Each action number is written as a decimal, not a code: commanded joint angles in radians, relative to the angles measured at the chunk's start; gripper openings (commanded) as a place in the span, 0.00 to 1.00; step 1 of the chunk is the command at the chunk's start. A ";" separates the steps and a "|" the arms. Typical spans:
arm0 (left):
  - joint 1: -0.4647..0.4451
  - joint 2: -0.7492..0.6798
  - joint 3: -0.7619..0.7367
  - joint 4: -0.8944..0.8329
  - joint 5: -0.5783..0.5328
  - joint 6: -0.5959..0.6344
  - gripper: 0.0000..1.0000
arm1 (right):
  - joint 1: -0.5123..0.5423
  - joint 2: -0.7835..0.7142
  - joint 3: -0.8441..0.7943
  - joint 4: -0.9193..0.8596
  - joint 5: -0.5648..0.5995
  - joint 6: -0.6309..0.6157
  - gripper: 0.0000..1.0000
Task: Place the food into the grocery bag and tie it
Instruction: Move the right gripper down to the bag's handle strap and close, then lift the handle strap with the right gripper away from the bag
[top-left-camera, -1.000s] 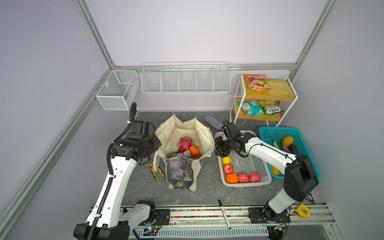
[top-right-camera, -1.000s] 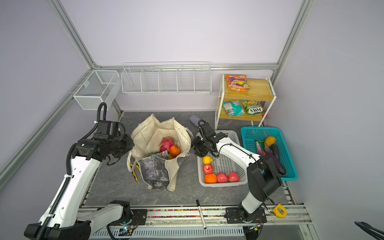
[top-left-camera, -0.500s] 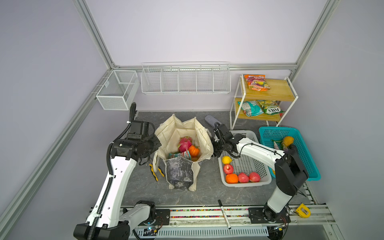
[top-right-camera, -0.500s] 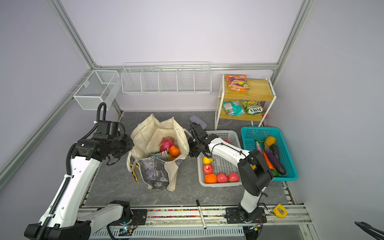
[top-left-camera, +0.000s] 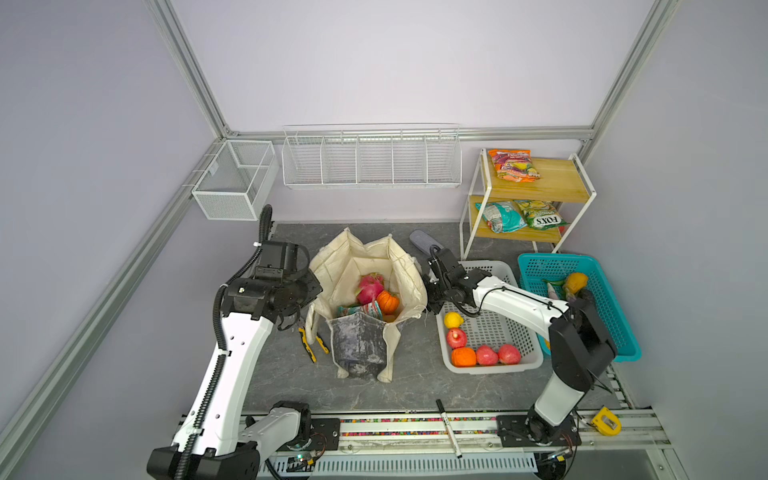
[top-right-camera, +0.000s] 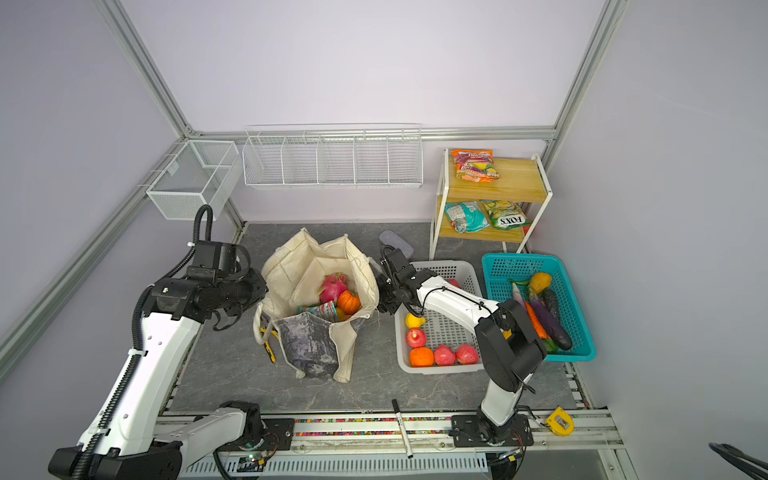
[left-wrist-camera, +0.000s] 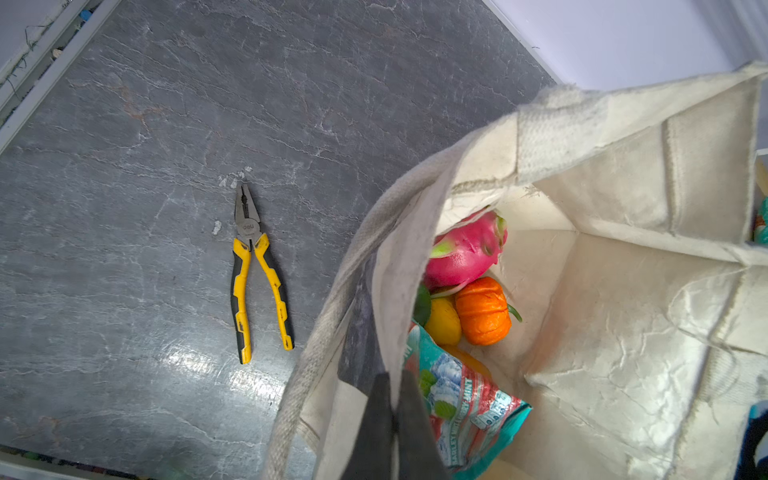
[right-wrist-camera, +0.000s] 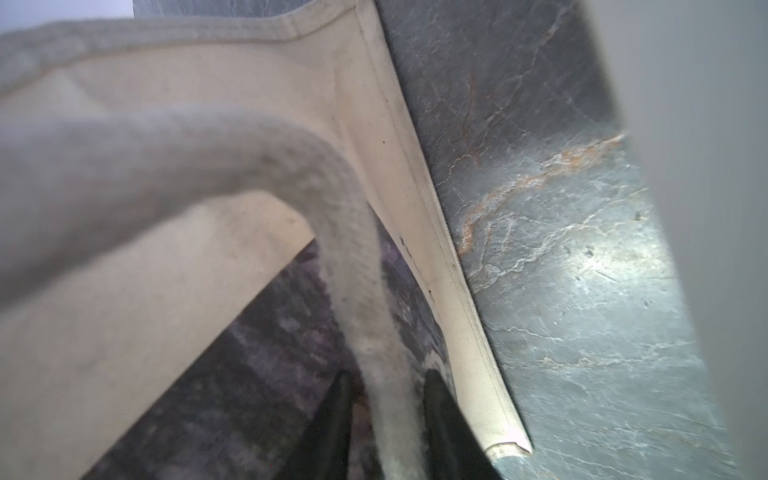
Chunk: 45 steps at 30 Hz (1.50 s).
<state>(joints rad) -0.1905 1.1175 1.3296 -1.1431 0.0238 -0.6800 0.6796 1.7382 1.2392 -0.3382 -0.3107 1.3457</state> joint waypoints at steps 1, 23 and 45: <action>0.005 -0.021 0.005 -0.026 -0.007 -0.004 0.03 | -0.009 0.005 -0.033 0.016 0.007 0.020 0.24; 0.013 -0.018 0.014 -0.027 -0.008 -0.007 0.03 | -0.101 -0.277 0.133 -0.469 0.146 -0.315 0.07; 0.012 -0.022 0.039 -0.041 -0.008 -0.010 0.05 | -0.094 -0.343 0.091 -0.051 -0.173 -0.395 0.13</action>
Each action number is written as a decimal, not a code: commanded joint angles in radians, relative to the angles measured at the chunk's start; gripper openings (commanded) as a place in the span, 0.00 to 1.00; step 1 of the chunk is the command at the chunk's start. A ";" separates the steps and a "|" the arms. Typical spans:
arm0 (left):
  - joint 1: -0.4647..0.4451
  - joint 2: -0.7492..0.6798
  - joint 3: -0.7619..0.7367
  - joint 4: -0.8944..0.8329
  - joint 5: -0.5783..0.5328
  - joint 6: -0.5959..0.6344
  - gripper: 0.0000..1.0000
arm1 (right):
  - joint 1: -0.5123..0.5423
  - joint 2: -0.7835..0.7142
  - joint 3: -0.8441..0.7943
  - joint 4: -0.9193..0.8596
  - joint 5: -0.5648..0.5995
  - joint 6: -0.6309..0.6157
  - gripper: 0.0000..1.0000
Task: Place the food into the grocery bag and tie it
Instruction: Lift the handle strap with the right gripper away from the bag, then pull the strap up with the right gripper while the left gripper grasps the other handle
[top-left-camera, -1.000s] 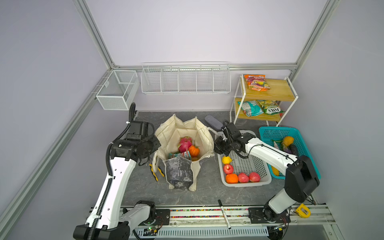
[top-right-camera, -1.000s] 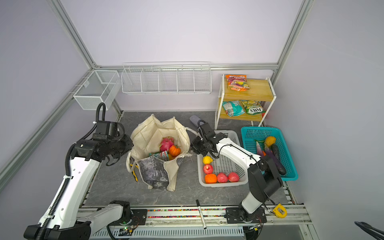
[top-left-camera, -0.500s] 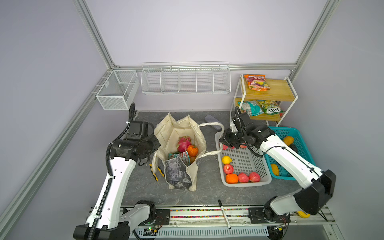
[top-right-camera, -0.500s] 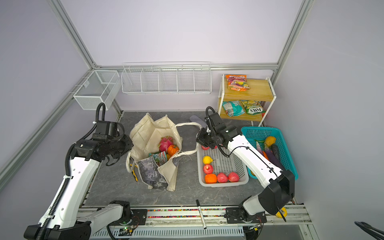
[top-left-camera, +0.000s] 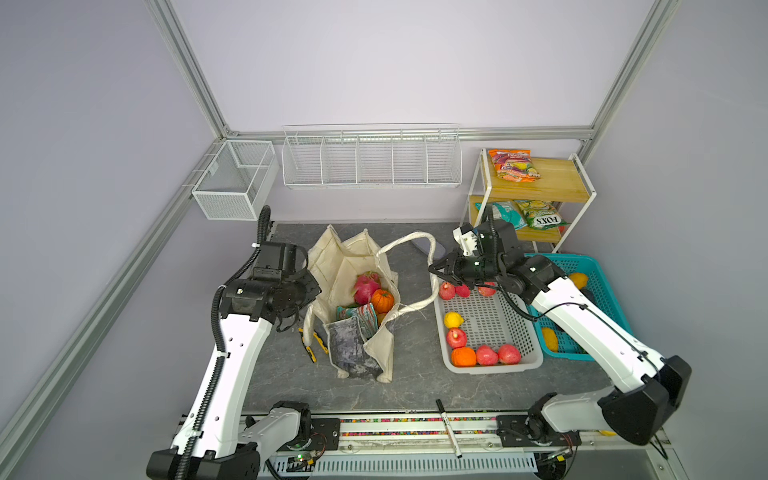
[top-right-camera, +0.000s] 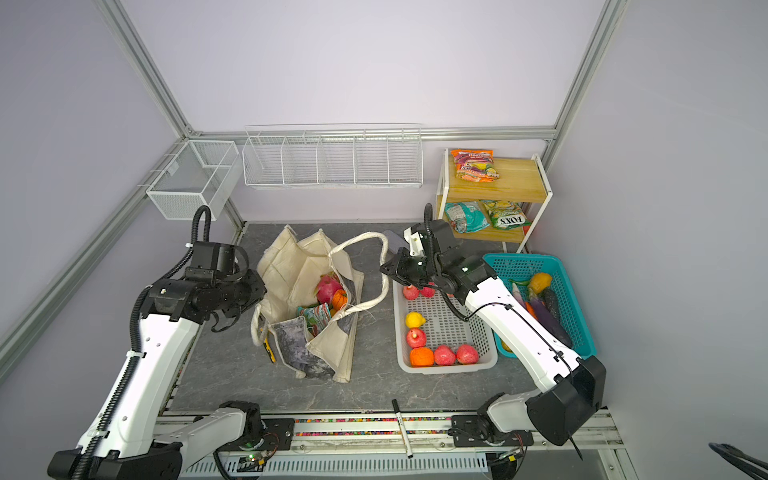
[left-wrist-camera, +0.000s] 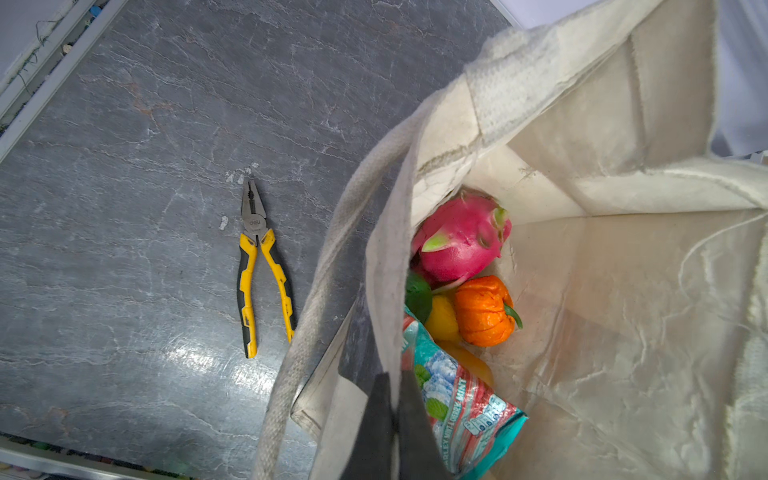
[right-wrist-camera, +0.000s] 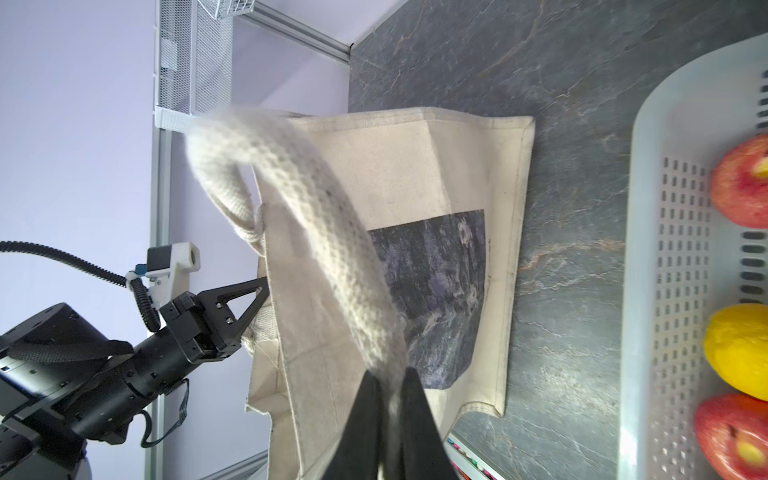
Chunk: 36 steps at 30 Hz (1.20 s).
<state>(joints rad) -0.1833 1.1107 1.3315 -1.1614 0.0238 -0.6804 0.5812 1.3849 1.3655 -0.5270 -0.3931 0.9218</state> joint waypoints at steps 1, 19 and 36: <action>0.005 -0.016 0.036 -0.024 -0.008 -0.011 0.05 | 0.004 0.017 -0.042 0.152 -0.098 0.031 0.15; 0.005 -0.022 0.033 -0.020 -0.001 -0.011 0.05 | 0.021 0.097 -0.037 0.251 -0.138 0.005 0.31; 0.005 -0.078 0.064 -0.024 -0.022 -0.009 0.62 | 0.010 0.033 0.038 0.076 -0.019 -0.075 0.07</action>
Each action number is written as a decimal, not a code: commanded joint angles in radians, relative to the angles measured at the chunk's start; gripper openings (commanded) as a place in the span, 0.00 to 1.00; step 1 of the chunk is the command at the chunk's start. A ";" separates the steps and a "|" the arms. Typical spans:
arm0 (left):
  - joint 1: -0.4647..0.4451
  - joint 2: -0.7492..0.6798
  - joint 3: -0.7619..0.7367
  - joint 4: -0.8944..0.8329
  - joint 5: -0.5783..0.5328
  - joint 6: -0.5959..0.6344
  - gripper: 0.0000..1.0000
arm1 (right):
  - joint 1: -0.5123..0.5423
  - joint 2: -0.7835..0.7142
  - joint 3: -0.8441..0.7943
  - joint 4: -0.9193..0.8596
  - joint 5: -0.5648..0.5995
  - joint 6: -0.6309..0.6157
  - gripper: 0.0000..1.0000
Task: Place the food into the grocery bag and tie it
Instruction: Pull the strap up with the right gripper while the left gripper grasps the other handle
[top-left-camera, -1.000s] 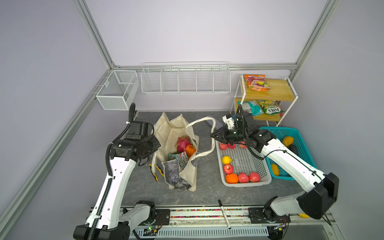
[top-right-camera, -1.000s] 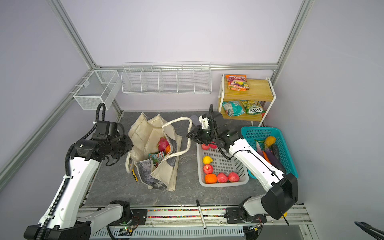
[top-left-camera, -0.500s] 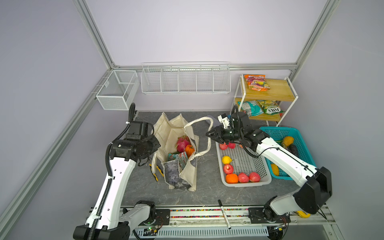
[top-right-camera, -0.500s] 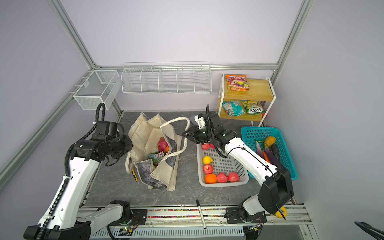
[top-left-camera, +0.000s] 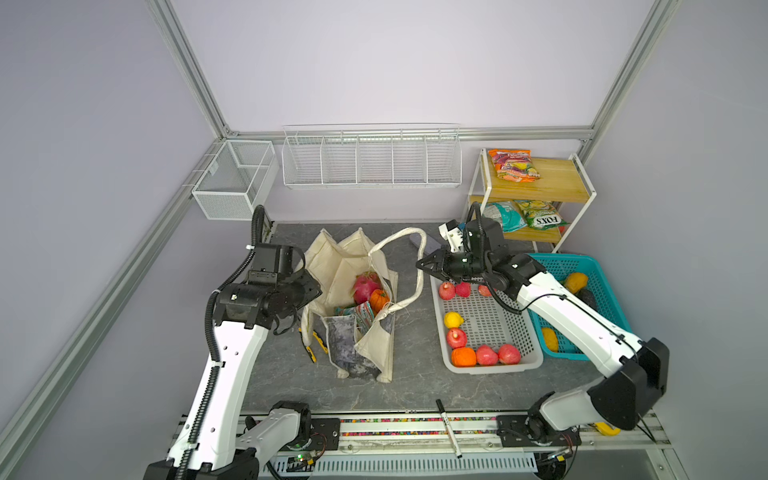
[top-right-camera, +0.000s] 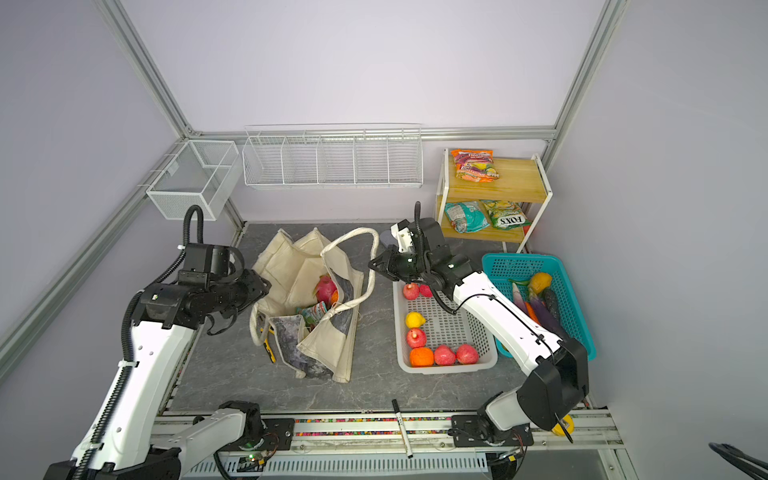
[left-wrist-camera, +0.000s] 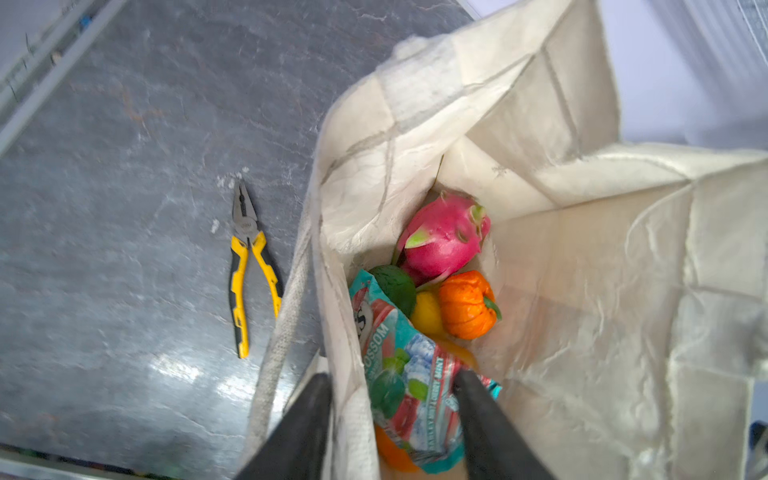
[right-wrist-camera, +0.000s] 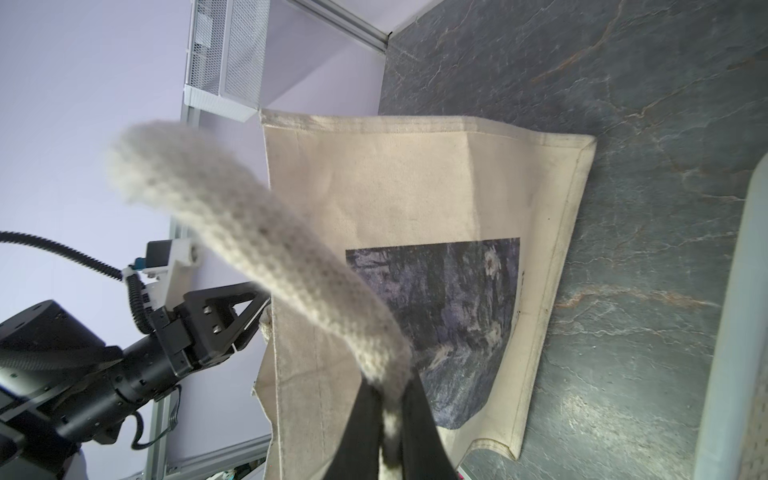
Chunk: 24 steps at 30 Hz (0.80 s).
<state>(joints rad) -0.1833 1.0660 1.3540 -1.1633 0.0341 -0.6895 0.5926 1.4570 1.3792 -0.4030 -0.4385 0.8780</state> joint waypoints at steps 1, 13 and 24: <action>0.005 -0.036 0.045 -0.031 -0.046 0.001 0.66 | -0.002 -0.042 0.022 -0.052 0.030 -0.033 0.07; 0.110 -0.138 0.033 -0.247 -0.278 -0.158 0.76 | -0.052 -0.114 0.009 -0.121 0.108 -0.040 0.07; 0.328 -0.261 -0.327 0.038 0.030 -0.256 0.64 | -0.155 -0.166 -0.076 -0.151 0.095 -0.046 0.07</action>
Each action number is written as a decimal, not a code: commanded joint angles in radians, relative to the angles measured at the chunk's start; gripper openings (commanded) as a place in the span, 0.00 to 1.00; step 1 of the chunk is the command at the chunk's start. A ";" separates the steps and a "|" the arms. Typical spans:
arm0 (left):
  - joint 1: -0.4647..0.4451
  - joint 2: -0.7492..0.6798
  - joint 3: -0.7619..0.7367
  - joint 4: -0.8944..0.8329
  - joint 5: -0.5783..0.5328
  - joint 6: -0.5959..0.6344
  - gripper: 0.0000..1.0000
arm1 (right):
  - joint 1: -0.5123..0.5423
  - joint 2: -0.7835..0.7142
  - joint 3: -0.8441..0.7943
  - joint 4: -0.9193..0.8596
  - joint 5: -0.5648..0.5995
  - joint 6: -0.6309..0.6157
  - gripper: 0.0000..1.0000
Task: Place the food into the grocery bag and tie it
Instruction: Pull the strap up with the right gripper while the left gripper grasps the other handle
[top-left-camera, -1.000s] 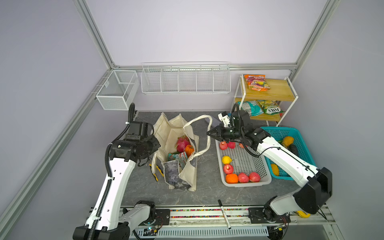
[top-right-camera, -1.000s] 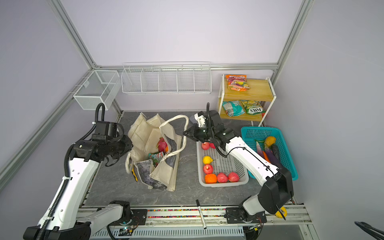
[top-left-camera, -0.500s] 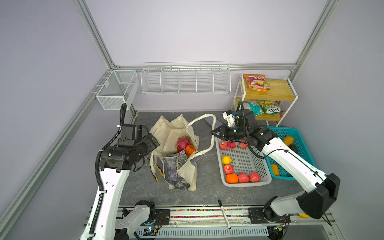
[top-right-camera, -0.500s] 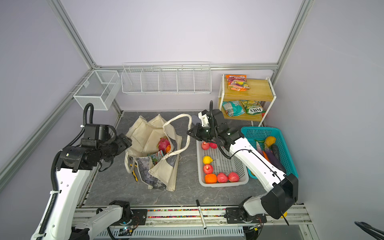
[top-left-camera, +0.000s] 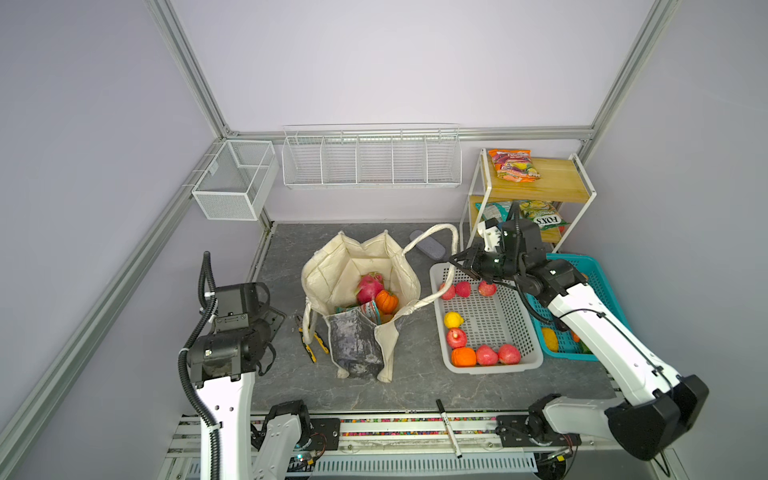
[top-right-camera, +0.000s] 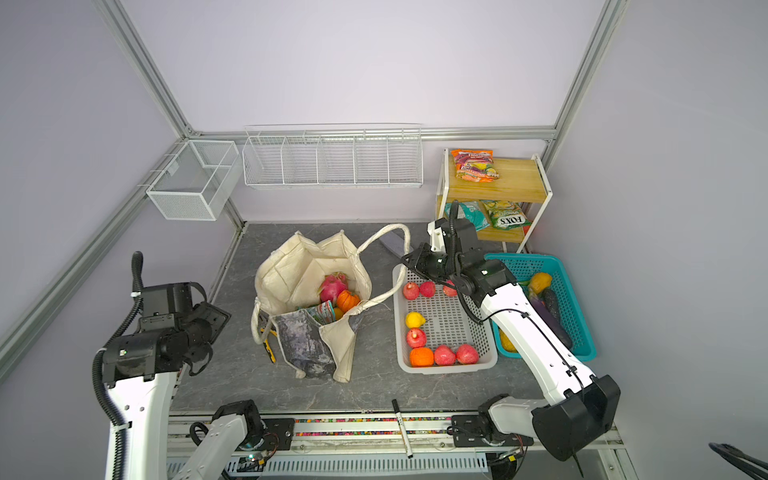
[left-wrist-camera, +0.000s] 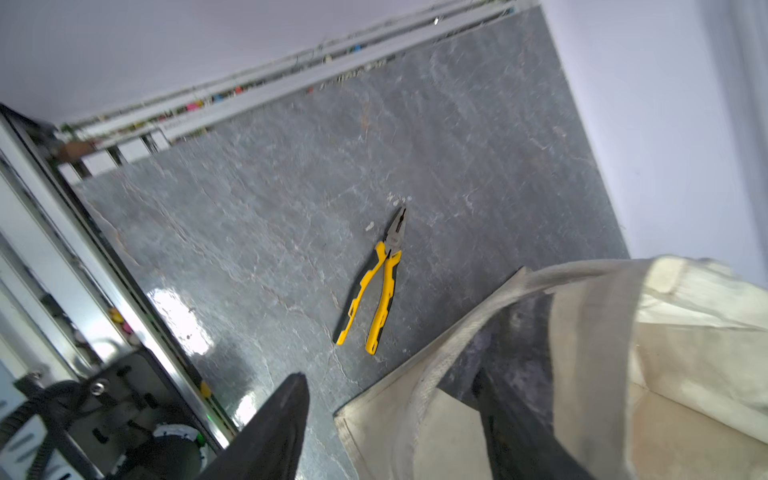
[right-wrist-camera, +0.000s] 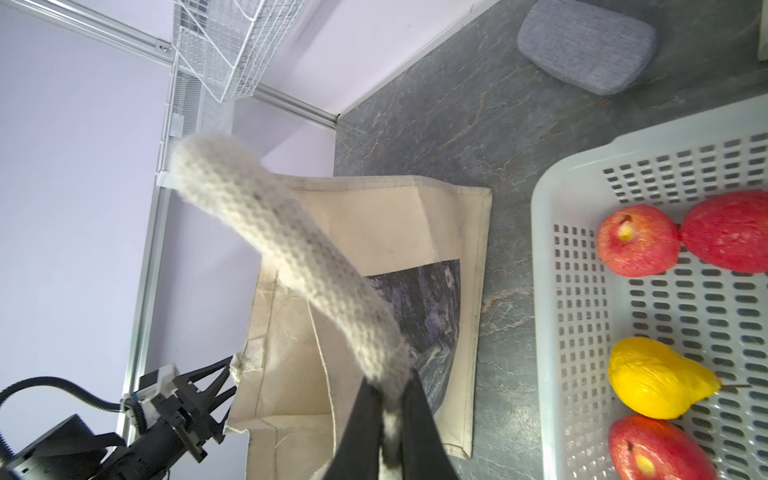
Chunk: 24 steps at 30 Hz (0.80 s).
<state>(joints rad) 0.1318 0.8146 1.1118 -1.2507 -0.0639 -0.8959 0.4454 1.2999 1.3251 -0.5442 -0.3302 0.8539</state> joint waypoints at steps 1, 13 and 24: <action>0.014 -0.021 -0.130 0.171 0.159 -0.050 0.63 | -0.009 -0.009 -0.024 -0.010 -0.017 -0.025 0.07; 0.057 -0.171 -0.463 0.444 0.409 -0.113 0.60 | -0.021 -0.016 -0.050 -0.010 -0.052 -0.032 0.07; 0.071 -0.160 -0.505 0.557 0.577 -0.124 0.54 | -0.038 -0.022 -0.065 -0.005 -0.073 -0.039 0.07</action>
<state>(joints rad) 0.1925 0.6407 0.6037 -0.7555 0.4427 -1.0164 0.4183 1.2999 1.2812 -0.5579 -0.3805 0.8360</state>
